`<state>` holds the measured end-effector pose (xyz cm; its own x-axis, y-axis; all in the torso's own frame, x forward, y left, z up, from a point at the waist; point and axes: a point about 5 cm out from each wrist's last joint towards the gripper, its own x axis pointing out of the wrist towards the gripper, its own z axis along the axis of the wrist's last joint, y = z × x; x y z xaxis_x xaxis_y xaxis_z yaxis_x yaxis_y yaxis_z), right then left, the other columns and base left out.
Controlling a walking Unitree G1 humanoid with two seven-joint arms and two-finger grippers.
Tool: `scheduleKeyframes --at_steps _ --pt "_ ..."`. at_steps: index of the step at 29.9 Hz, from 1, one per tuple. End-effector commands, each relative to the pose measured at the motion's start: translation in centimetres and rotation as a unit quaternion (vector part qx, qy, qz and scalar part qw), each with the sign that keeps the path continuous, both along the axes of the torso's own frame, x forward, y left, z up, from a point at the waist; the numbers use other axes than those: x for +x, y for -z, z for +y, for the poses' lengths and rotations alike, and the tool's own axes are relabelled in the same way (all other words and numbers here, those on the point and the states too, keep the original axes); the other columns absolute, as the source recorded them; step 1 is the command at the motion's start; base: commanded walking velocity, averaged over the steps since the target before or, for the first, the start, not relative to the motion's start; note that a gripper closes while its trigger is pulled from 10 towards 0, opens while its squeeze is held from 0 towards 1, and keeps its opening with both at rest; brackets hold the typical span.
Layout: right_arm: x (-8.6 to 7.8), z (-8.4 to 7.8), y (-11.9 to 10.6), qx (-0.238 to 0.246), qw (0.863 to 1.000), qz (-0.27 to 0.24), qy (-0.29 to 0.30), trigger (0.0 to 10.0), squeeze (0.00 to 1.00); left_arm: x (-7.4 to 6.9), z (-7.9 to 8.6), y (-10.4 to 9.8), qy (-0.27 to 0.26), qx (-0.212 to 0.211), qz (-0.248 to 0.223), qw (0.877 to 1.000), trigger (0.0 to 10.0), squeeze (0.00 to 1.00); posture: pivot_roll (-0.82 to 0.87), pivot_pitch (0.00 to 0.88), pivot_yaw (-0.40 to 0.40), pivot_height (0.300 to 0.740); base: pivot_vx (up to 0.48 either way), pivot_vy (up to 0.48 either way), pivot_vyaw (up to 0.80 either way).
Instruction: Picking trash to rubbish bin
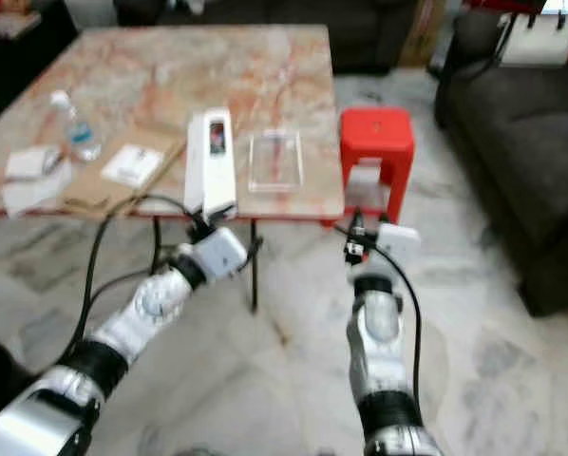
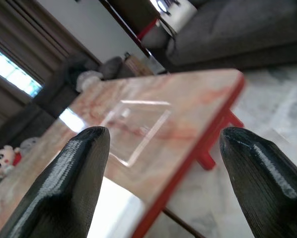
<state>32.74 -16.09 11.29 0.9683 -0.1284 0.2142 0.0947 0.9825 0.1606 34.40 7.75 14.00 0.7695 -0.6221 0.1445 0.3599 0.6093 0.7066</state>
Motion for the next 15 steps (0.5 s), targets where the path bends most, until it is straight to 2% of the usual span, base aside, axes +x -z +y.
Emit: scheduleKeyframes --at_steps 1,2,5,15 --pt "0.08 1.37 -0.19 -0.001 1.000 -0.004 -0.023 10.0 0.00 -0.01 0.99 0.29 -0.011 0.012 -0.001 1.000 10.0 0.00 0.12 0.136 0.006 0.740 0.345 0.000 0.80" --pt "0.08 1.43 -0.19 0.001 1.000 -0.004 -0.025 10.0 0.00 0.00 0.99 0.27 -0.011 0.012 -0.001 1.000 10.0 0.00 0.12 0.136 0.006 0.740 0.341 0.000 0.80" --pt "0.07 1.43 -0.08 0.016 1.000 -0.002 -0.022 10.0 0.00 0.00 0.97 0.26 -0.011 0.011 -0.001 1.000 10.0 0.00 0.12 0.136 0.006 0.740 0.337 0.000 0.00" --pt "0.04 1.47 0.01 0.013 1.000 0.000 -0.022 10.0 0.00 -0.04 0.90 0.22 -0.008 0.011 -0.002 1.000 10.0 0.00 0.11 0.127 0.009 0.740 0.341 0.000 0.00"
